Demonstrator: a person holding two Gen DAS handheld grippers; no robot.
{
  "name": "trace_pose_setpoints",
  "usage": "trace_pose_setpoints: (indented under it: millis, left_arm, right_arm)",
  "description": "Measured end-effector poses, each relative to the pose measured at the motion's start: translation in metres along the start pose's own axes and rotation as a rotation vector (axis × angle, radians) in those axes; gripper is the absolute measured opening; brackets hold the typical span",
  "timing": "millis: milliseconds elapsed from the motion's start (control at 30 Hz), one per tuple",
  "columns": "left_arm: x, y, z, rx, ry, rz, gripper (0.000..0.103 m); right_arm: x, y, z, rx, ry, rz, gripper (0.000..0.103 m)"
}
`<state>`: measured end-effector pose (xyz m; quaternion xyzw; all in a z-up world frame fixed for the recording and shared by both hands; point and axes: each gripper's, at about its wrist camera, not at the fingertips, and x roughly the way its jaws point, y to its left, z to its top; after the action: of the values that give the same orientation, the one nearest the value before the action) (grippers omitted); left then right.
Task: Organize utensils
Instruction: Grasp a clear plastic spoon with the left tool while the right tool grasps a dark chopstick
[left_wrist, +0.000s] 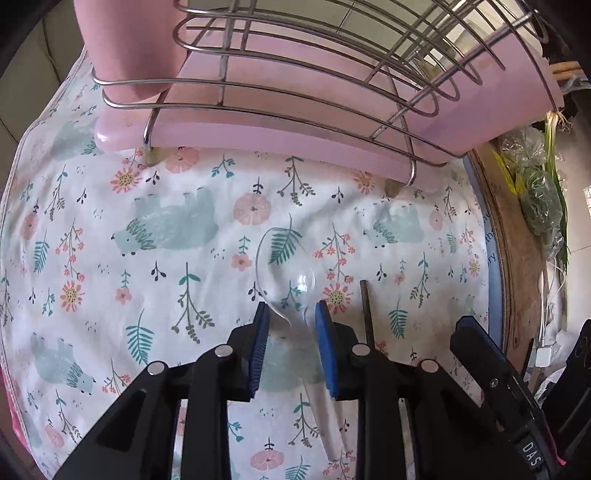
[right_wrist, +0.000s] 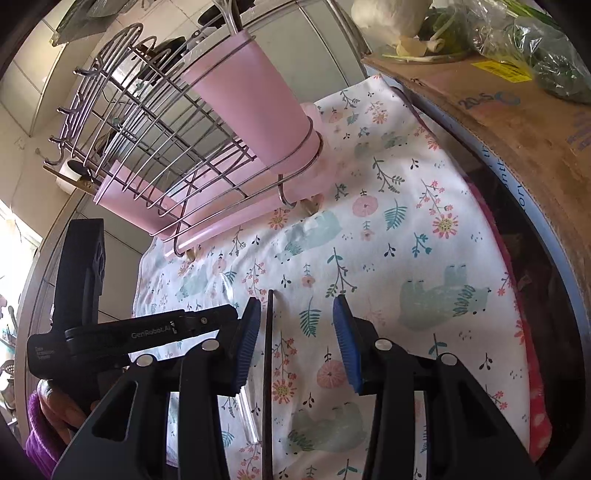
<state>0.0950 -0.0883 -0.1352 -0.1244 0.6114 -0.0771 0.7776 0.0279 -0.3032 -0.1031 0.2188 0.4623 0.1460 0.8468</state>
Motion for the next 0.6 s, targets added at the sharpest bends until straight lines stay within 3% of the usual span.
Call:
trace_pose_setpoints:
  millis: [200,467,600]
  left_arm:
    - [0.001,-0.014,-0.003,0.052,-0.017,0.010,0.005]
    - [-0.019,0.009,-0.004,0.032,-0.071,-0.046,0.004]
    - [-0.029,0.026,-0.009,0.010,-0.094,-0.080,0.004]
  right_arm:
    - [0.002,0.001,0.000,-0.003,0.020,0.012,0.041]
    - [0.015,0.004,0.005,0.046,0.125,0.116,0.041]
    - [0.028,0.015,0.010,0.026,0.183,0.098,0.036]
